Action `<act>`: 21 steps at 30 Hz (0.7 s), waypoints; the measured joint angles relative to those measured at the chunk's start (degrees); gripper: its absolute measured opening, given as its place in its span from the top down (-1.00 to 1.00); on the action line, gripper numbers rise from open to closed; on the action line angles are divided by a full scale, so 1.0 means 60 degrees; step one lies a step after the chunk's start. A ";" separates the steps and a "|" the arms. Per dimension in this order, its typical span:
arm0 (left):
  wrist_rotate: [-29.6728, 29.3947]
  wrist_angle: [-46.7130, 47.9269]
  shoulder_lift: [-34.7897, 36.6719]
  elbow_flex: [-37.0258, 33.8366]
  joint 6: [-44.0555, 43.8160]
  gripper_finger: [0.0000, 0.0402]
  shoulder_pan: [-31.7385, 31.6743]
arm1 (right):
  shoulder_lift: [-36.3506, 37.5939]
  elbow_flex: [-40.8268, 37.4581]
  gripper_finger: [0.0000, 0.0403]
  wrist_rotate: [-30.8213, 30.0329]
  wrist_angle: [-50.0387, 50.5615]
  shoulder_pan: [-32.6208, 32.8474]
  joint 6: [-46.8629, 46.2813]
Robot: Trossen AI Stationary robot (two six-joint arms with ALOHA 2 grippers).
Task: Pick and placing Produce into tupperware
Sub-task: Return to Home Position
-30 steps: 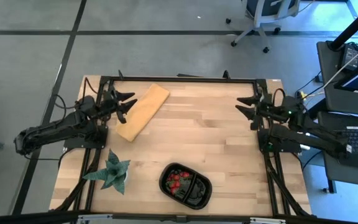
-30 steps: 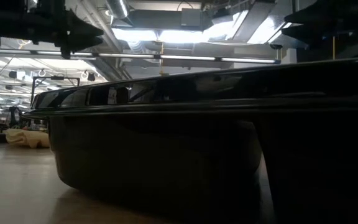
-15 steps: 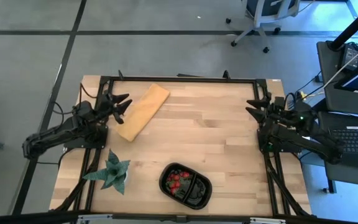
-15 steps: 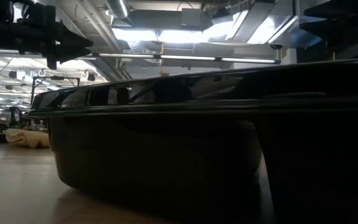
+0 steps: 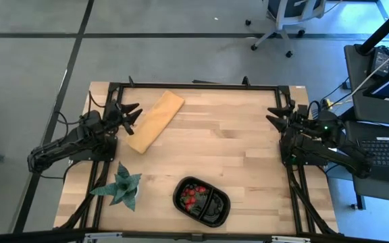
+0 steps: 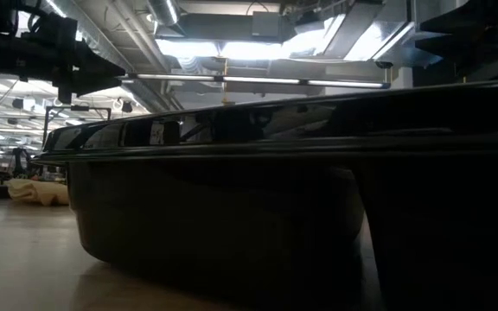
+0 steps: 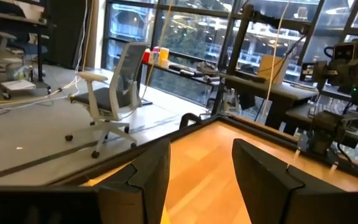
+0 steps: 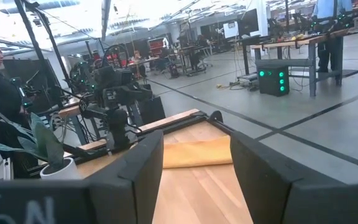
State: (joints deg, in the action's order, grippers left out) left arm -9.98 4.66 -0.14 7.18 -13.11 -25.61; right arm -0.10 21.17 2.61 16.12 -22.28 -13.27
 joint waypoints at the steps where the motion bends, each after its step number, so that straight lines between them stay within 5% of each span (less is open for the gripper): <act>1: 0.0042 -0.0004 0.0000 -0.0027 -0.0001 0.17 0.0000 | 0.0000 0.0000 0.06 0.0000 0.0000 0.0000 0.0002; 15: 0.0437 -0.1063 0.0004 -0.1115 0.0253 0.17 0.0000 | 0.0000 -0.0016 0.06 -0.0003 -0.0012 0.0000 -0.0112; 21: 0.0438 -0.1062 0.0000 -0.1115 0.0803 0.17 0.0000 | 0.0004 -0.1027 0.06 -0.0004 -0.1062 0.0000 -0.0251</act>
State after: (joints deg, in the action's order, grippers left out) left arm -7.35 -1.72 -0.14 0.49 -8.29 -25.61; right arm -0.08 15.00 2.59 9.75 -22.28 -14.77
